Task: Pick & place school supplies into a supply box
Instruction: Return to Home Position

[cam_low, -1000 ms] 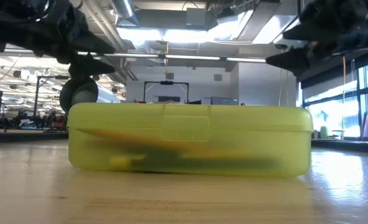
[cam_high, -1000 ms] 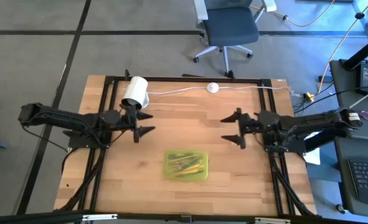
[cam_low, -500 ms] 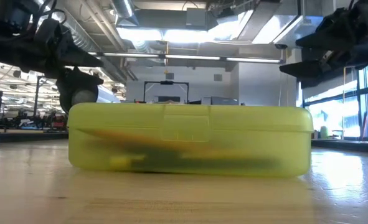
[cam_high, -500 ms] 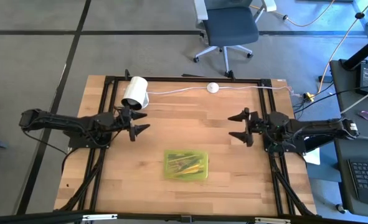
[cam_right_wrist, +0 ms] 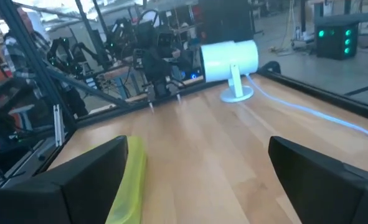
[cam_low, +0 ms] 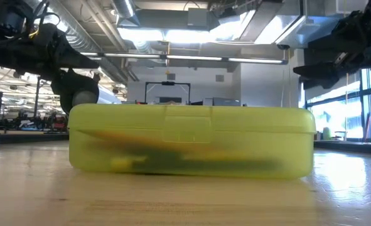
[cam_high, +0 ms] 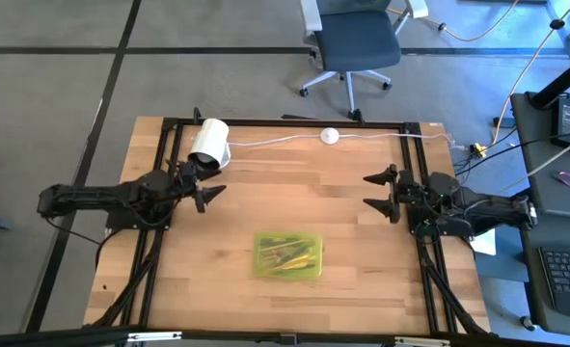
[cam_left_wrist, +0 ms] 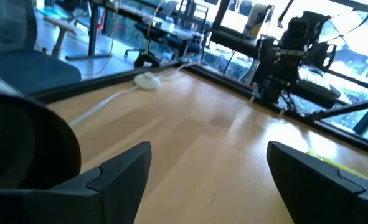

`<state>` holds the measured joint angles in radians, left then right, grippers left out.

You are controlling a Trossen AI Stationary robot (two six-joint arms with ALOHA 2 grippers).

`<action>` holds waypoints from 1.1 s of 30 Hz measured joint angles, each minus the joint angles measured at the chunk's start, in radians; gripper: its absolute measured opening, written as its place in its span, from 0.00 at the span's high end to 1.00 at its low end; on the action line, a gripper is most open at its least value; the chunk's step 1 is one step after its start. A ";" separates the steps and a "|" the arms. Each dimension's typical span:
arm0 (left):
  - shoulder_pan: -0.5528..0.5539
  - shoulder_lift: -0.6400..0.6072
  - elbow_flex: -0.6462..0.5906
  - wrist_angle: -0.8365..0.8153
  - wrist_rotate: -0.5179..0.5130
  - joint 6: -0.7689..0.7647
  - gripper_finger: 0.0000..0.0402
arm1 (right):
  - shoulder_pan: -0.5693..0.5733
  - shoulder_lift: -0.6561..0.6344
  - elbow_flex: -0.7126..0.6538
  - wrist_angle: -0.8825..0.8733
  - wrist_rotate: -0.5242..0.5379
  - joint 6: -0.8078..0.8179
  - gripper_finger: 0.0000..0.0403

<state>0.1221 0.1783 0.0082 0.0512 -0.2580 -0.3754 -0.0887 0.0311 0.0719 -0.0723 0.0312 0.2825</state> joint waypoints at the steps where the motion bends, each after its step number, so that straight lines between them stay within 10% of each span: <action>1: 0.004 -0.014 0.000 -0.001 0.004 0.008 0.23 | -0.001 -0.029 0.000 -0.022 0.002 -0.001 0.03; 33: 0.024 -0.075 0.000 -0.004 0.043 0.154 0.23 | -0.007 -0.029 -0.064 0.108 0.047 -0.105 0.03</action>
<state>0.1459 0.1032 0.0086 0.0475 -0.2150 -0.2218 -0.0952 0.0021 0.0075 0.0357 0.0780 0.1777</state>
